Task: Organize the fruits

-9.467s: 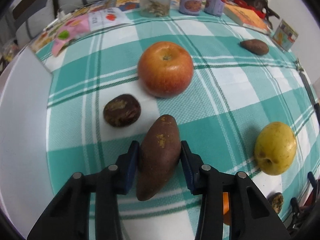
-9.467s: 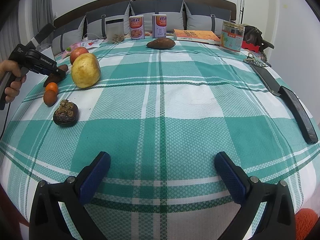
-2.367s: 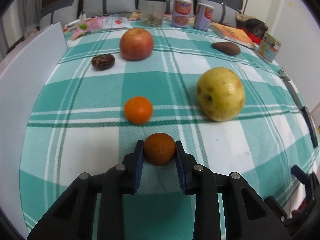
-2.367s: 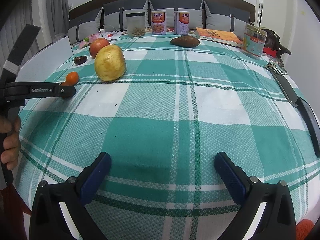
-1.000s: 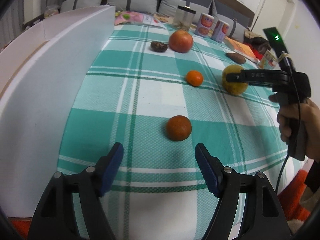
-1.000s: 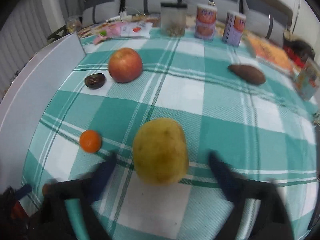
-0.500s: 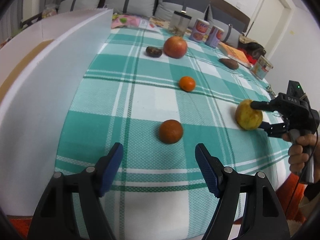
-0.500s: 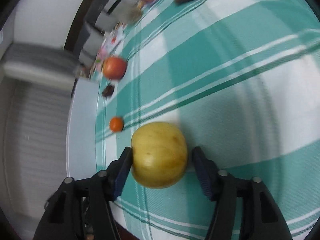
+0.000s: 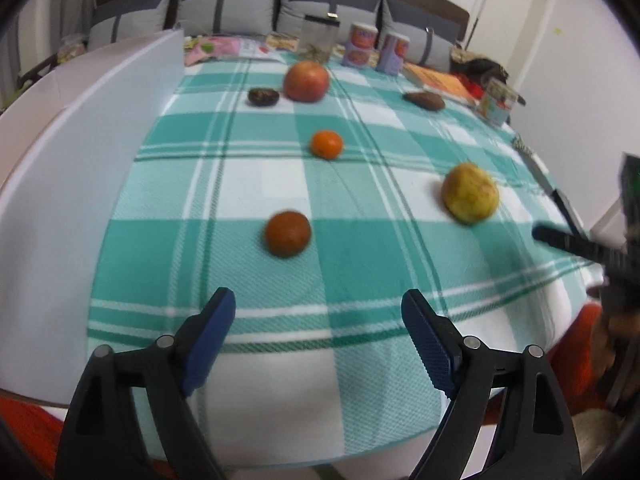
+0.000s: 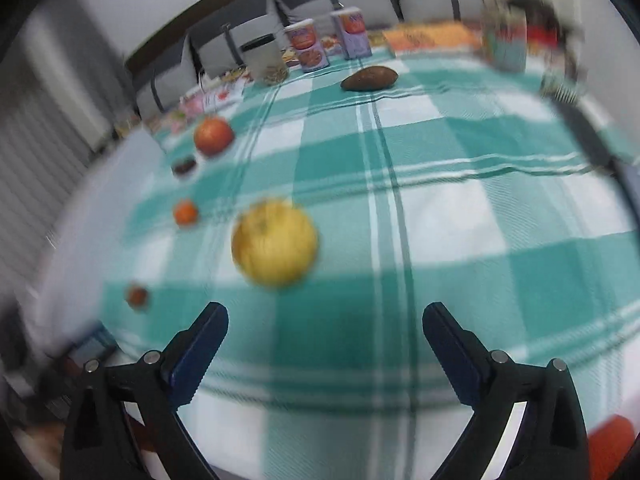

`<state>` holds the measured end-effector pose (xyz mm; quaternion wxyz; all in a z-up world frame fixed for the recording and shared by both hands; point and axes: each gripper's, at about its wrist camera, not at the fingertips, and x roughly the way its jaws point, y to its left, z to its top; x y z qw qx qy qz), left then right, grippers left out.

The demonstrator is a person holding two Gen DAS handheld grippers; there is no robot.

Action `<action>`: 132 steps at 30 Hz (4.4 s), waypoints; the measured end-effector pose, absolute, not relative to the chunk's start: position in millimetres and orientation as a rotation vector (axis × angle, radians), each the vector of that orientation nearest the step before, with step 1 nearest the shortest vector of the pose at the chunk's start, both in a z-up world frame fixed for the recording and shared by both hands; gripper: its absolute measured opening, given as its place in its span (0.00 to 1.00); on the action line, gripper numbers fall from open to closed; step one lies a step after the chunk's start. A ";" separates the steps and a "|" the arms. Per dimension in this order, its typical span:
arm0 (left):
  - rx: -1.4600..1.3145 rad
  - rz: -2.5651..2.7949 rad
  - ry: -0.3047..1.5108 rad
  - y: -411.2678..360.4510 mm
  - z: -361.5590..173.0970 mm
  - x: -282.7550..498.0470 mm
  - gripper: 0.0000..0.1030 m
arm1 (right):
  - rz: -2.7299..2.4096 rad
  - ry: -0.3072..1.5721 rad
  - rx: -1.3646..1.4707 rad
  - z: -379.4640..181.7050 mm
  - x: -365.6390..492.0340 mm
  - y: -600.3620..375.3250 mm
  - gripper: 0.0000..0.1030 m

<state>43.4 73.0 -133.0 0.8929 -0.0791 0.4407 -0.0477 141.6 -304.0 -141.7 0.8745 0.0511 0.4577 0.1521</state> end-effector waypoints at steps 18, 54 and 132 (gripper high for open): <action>0.003 -0.010 0.933 50.7 -164.6 46.8 0.98 | 0.326 0.881 -0.166 -192.8 96.8 -260.5 1.00; 0.011 -0.019 0.941 49.1 -165.5 48.4 0.99 | 0.324 0.837 -0.157 -194.7 93.8 -260.3 1.00; -0.432 0.410 0.981 383.3 -78.0 50.7 0.28 | 1.082 1.074 -0.225 -76.2 154.8 143.6 0.63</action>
